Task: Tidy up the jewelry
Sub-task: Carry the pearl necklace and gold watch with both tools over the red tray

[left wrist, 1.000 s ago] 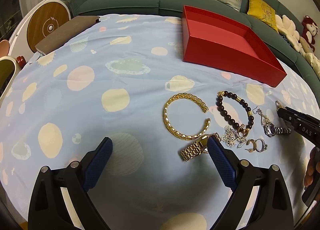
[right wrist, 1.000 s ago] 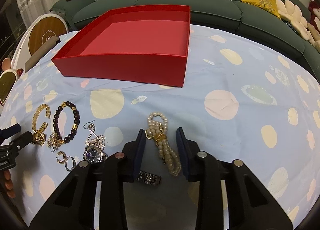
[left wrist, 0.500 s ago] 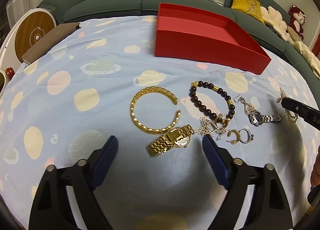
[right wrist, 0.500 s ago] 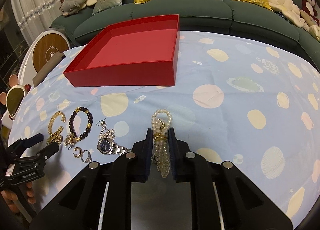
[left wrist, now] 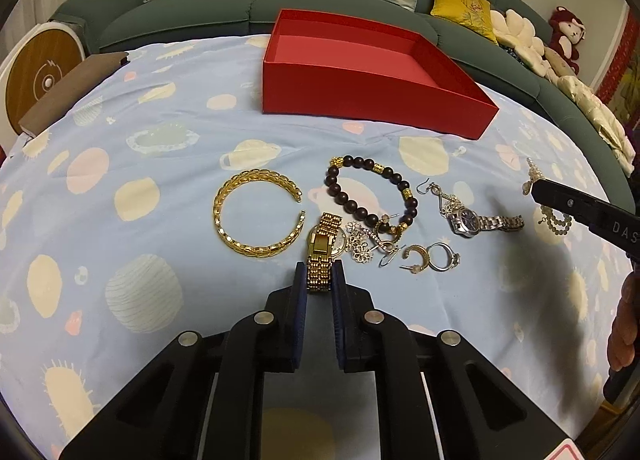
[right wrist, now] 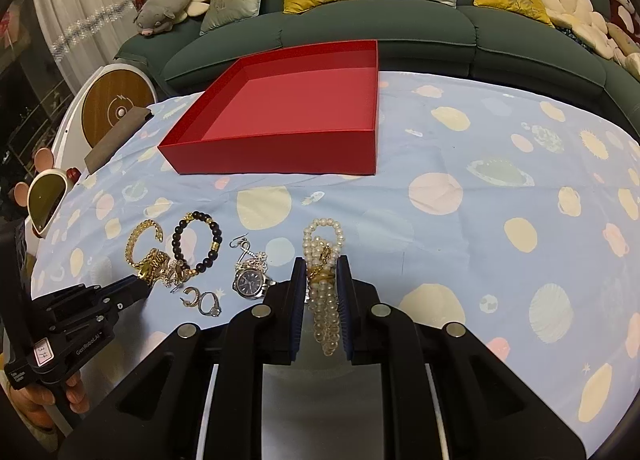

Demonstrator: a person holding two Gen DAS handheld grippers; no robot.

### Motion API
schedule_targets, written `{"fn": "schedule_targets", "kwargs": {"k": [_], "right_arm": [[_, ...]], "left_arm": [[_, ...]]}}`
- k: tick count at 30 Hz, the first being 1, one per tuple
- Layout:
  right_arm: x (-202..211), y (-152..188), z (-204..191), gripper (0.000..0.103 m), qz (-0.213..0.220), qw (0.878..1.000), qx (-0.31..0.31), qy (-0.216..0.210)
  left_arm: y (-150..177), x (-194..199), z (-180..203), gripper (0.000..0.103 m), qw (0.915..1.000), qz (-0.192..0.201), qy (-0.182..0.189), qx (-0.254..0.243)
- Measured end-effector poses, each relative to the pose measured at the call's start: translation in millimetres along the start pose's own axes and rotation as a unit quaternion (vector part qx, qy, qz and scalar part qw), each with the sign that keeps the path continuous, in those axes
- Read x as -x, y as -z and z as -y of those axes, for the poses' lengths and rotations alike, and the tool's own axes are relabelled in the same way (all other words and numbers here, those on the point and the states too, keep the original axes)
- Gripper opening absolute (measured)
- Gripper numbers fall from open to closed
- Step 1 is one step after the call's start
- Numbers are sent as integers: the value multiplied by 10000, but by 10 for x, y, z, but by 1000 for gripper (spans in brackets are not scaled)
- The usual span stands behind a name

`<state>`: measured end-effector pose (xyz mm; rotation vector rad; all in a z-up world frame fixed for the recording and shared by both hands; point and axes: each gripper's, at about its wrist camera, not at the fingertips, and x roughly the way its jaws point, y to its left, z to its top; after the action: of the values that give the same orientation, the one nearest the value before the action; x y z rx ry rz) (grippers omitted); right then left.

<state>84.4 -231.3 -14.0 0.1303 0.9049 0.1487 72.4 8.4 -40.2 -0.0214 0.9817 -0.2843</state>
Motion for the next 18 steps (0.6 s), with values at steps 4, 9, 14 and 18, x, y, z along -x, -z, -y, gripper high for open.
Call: {"fn": "schedule_targets", "kwargs": {"k": [4,9,14,18], "right_arm": [[70,-15,-69,15,94,9999,48,-53],[189,-43,-126,15,227,9996,51,-181],[320,-75,-181,15,388,9989,82,-231],[407,-126,-214,15,515,9983,98,-264]], "left_arm": [[-32,140,46,9,9998,168,123,-15],[-113,350,120,9,9986,397,336,-12],[-214,590,234,9,9962,685,527,-133],[-333,751,308,9,9939,859,656,-215]]}}
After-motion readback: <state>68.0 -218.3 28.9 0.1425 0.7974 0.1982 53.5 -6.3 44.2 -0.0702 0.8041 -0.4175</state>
